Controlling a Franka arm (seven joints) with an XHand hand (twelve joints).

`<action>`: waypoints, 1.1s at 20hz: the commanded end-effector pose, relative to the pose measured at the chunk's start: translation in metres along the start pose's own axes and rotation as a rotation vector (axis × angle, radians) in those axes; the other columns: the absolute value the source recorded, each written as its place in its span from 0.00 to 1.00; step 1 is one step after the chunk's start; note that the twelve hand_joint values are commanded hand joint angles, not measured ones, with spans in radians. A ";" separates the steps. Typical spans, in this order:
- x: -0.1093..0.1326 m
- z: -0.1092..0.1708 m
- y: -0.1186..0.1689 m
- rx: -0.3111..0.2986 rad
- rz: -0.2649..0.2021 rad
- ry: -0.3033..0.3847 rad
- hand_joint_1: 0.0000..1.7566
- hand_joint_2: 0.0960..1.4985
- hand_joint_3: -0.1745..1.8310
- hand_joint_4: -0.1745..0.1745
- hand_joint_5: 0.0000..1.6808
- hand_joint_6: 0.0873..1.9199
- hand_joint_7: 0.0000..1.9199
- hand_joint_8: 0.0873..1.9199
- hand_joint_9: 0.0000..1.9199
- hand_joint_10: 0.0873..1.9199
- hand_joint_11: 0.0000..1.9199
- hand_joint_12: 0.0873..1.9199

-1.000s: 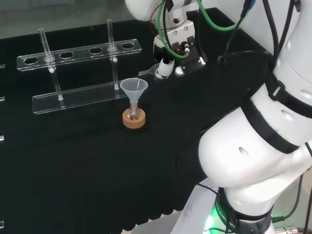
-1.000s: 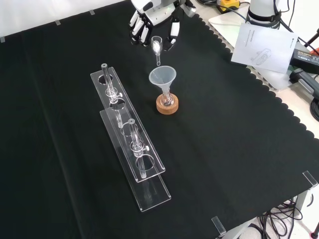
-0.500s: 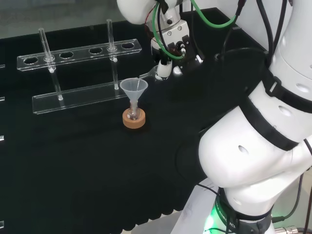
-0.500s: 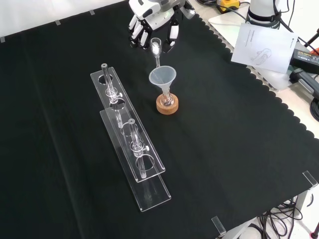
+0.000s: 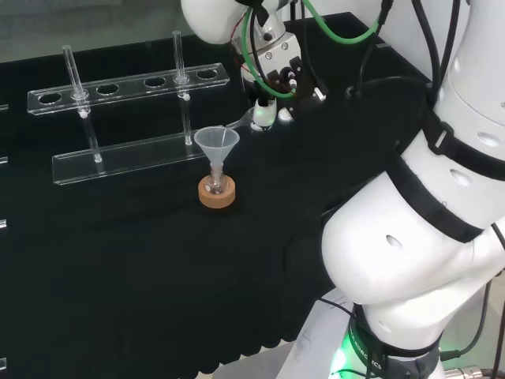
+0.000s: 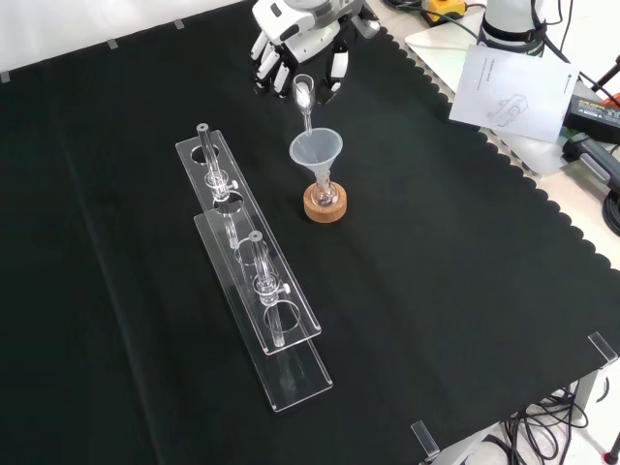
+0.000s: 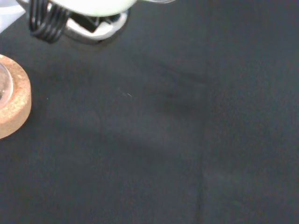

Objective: Pour all the NaCl from the weighing funnel into the round-bottom flask.

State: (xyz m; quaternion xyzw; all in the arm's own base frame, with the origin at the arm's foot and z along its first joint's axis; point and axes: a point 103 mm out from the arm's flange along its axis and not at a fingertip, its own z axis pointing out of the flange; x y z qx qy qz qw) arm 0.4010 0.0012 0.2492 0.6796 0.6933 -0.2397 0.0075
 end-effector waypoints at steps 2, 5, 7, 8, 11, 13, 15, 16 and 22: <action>0.001 -0.004 0.000 0.001 0.002 -0.037 0.62 0.43 0.44 1.00 0.67 0.47 0.28 0.32 0.46 0.19 0.34 0.59; 0.003 -0.005 0.000 0.001 -0.002 -0.045 0.62 0.43 0.44 1.00 0.67 0.47 0.28 0.32 0.46 0.19 0.34 0.59; 0.002 -0.006 0.001 0.004 -0.002 -0.051 0.62 0.43 0.44 1.00 0.67 0.47 0.28 0.32 0.46 0.19 0.34 0.59; 0.002 -0.006 0.001 0.005 -0.001 -0.054 0.62 0.43 0.44 1.00 0.67 0.47 0.28 0.32 0.46 0.19 0.34 0.59; 0.002 -0.007 0.001 0.007 0.000 -0.066 0.62 0.43 0.44 1.00 0.67 0.47 0.28 0.32 0.46 0.19 0.34 0.59; 0.004 -0.009 0.002 0.006 -0.002 -0.072 0.62 0.43 0.44 1.00 0.67 0.47 0.28 0.32 0.46 0.19 0.34 0.59; 0.005 -0.010 0.002 0.005 -0.010 -0.090 0.62 0.43 0.44 1.00 0.67 0.47 0.28 0.32 0.46 0.19 0.34 0.59; 0.005 -0.010 0.002 0.003 -0.009 -0.095 0.62 0.43 0.44 1.00 0.67 0.47 0.28 0.32 0.46 0.19 0.34 0.59; 0.000 -0.011 0.002 0.005 -0.003 -0.103 0.62 0.43 0.44 1.00 0.67 0.47 0.28 0.32 0.46 0.19 0.34 0.59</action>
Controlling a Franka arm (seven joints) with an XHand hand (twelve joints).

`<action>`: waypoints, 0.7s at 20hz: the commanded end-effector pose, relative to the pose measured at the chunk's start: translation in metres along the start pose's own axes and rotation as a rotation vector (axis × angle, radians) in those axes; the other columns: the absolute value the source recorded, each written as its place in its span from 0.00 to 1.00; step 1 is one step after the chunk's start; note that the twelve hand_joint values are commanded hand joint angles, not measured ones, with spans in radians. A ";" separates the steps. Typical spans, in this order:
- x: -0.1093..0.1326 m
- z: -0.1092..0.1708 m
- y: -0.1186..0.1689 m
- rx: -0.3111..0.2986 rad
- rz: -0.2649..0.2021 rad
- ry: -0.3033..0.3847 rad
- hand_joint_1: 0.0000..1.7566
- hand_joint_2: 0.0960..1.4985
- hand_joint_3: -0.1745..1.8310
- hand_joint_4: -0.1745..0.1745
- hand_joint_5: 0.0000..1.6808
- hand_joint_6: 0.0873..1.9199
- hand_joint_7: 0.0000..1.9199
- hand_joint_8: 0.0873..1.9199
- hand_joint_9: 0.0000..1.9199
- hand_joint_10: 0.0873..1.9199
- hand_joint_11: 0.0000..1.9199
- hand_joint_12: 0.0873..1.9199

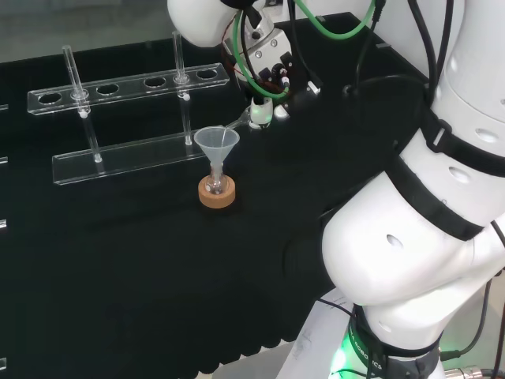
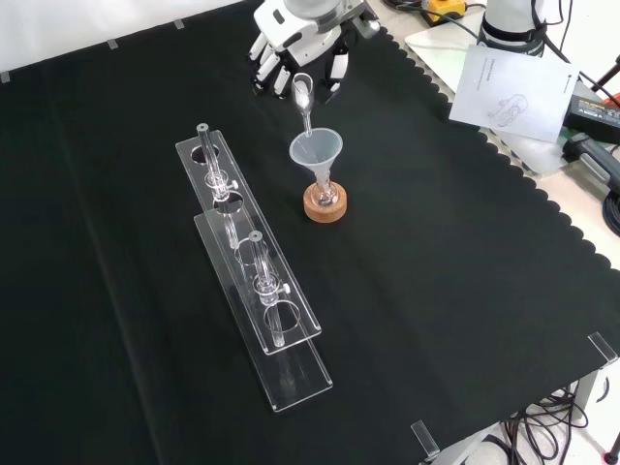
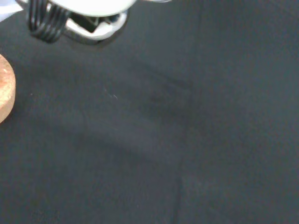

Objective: Pour all the NaCl from the weighing funnel into the round-bottom flask.

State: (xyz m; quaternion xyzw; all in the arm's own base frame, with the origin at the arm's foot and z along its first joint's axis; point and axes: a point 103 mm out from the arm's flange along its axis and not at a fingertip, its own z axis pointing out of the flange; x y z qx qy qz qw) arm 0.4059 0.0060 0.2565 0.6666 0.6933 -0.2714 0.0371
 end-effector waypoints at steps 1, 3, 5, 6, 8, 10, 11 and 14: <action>0.000 -0.003 0.000 0.000 0.003 -0.019 0.62 0.43 0.44 1.00 0.67 0.47 0.28 0.32 0.46 0.19 0.34 0.59; 0.003 -0.006 0.000 0.004 0.018 -0.030 0.62 0.43 0.44 1.00 0.67 0.47 0.28 0.32 0.46 0.19 0.34 0.59; 0.004 -0.008 0.000 0.003 0.012 -0.039 0.62 0.43 0.44 1.00 0.67 0.47 0.28 0.32 0.46 0.19 0.34 0.59; 0.005 -0.008 0.000 0.003 0.011 -0.042 0.62 0.43 0.44 1.00 0.67 0.47 0.28 0.32 0.46 0.19 0.34 0.59; 0.004 -0.009 0.000 0.001 0.008 -0.043 0.62 0.43 0.44 1.00 0.67 0.47 0.28 0.32 0.46 0.19 0.34 0.59; 0.004 -0.010 0.000 0.006 0.018 -0.059 0.62 0.43 0.44 1.00 0.67 0.47 0.28 0.32 0.46 0.19 0.34 0.59; 0.004 -0.010 0.000 0.006 0.019 -0.065 0.62 0.43 0.44 1.00 0.67 0.47 0.28 0.32 0.46 0.19 0.34 0.59; 0.004 -0.011 -0.001 0.000 0.014 -0.081 0.62 0.43 0.44 1.00 0.67 0.47 0.28 0.32 0.46 0.19 0.34 0.59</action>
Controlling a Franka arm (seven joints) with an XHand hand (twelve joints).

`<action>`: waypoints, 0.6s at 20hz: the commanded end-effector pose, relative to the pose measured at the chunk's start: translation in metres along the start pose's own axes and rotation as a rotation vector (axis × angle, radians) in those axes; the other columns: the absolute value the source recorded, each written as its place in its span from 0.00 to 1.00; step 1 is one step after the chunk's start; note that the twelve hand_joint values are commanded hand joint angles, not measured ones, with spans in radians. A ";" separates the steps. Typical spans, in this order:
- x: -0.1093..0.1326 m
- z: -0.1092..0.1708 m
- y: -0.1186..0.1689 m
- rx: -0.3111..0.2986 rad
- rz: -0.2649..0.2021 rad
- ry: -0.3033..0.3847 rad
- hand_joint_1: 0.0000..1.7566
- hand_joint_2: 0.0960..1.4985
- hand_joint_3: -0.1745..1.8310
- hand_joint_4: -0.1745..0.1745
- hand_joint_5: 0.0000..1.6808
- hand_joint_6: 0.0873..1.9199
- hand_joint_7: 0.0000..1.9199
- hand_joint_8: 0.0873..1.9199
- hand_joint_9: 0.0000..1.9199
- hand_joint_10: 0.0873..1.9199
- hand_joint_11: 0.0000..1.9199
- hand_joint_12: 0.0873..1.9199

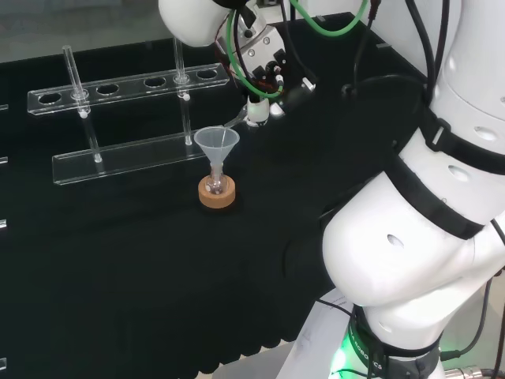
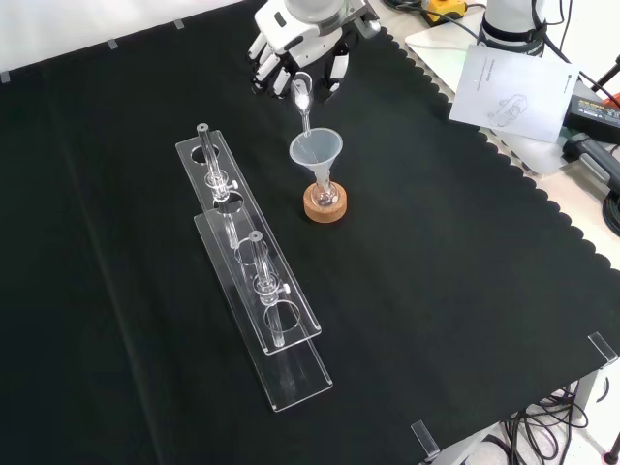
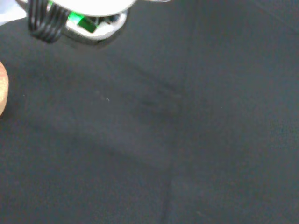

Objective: Pour all the NaCl from the weighing funnel into the round-bottom flask.

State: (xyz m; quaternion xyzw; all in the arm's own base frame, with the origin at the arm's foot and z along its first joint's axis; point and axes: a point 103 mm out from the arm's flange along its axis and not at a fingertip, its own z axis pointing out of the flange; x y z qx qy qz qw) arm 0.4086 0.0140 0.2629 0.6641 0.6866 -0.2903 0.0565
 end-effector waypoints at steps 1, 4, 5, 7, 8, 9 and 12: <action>-0.001 -0.002 -0.001 -0.005 -0.001 -0.031 0.62 0.43 0.44 1.00 0.67 0.47 0.28 0.32 0.46 0.19 0.34 0.59; 0.000 -0.002 -0.002 -0.010 -0.009 -0.050 0.62 0.43 0.44 1.00 0.67 0.47 0.28 0.32 0.46 0.19 0.34 0.59; 0.000 -0.001 -0.003 -0.010 -0.008 -0.049 0.62 0.43 0.44 1.00 0.67 0.47 0.28 0.32 0.46 0.19 0.34 0.59; 0.000 -0.001 -0.003 -0.010 -0.010 -0.057 0.62 0.43 0.44 1.00 0.67 0.47 0.28 0.32 0.46 0.19 0.34 0.59; 0.000 -0.001 -0.003 -0.010 -0.010 -0.064 0.62 0.43 0.44 1.00 0.67 0.47 0.28 0.32 0.46 0.19 0.34 0.59; 0.001 -0.002 -0.003 -0.007 -0.002 -0.083 0.62 0.43 0.44 1.00 0.67 0.47 0.28 0.32 0.46 0.19 0.34 0.59; 0.003 -0.004 -0.003 -0.008 -0.002 -0.098 0.62 0.43 0.44 1.00 0.67 0.47 0.28 0.32 0.46 0.19 0.34 0.59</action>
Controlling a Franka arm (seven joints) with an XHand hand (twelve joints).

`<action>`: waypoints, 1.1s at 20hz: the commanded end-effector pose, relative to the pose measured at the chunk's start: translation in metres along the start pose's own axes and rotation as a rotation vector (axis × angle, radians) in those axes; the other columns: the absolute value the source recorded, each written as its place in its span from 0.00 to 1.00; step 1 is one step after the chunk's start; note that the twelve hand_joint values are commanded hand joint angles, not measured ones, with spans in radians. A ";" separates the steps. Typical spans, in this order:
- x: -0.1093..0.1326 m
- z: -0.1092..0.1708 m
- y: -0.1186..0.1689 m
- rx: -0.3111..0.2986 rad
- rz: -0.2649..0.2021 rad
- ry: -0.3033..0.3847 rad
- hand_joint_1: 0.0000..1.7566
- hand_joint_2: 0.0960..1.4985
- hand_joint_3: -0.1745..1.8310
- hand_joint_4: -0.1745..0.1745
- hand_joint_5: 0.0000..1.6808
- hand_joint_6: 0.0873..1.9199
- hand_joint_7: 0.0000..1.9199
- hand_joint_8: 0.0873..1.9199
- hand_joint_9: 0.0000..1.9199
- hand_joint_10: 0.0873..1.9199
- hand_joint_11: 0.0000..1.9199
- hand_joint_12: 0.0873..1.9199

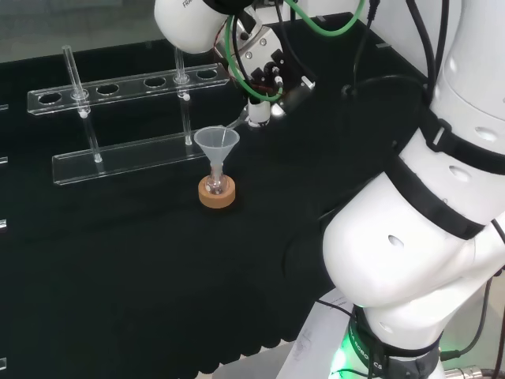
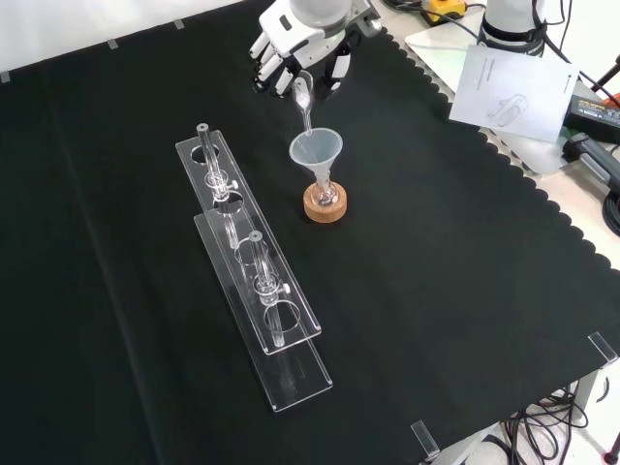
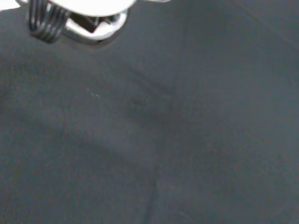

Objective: Pour all the NaCl from the weighing funnel into the round-bottom flask.

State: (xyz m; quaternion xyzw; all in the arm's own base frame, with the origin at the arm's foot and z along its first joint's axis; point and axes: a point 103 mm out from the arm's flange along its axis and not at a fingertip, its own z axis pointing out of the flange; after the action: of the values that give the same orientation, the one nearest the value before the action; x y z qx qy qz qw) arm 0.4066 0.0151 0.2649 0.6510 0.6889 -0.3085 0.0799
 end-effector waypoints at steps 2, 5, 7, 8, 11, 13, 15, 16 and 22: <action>0.002 -0.004 0.000 -0.001 0.005 -0.045 0.62 0.43 0.44 1.00 0.67 0.47 0.28 0.32 0.46 0.18 0.34 0.59; 0.002 -0.007 0.000 -0.004 0.003 -0.052 0.62 0.43 0.44 1.00 0.67 0.47 0.28 0.32 0.46 0.18 0.34 0.59; 0.003 -0.007 0.000 -0.009 0.004 -0.052 0.62 0.43 0.44 1.00 0.67 0.47 0.28 0.32 0.46 0.18 0.34 0.59; 0.003 -0.007 0.000 -0.010 0.003 -0.055 0.62 0.43 0.44 1.00 0.67 0.47 0.28 0.32 0.46 0.18 0.34 0.59; 0.003 -0.007 0.000 -0.009 0.003 -0.067 0.62 0.43 0.44 1.00 0.67 0.47 0.28 0.32 0.46 0.18 0.34 0.59; 0.003 -0.008 0.000 -0.012 0.001 -0.074 0.62 0.43 0.44 1.00 0.67 0.47 0.28 0.32 0.46 0.18 0.34 0.59; 0.004 -0.011 0.000 -0.014 0.002 -0.092 0.62 0.43 0.44 1.00 0.67 0.47 0.28 0.32 0.46 0.18 0.34 0.59; 0.004 -0.012 0.000 -0.014 0.001 -0.099 0.62 0.43 0.44 1.00 0.67 0.47 0.28 0.32 0.46 0.18 0.34 0.59; 0.007 -0.014 0.001 -0.005 0.009 -0.126 0.62 0.43 0.44 1.00 0.67 0.47 0.28 0.32 0.45 0.18 0.34 0.59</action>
State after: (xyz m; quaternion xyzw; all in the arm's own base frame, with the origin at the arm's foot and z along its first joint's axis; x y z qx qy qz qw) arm 0.4105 0.0260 0.2722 0.6349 0.6824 -0.3414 0.1210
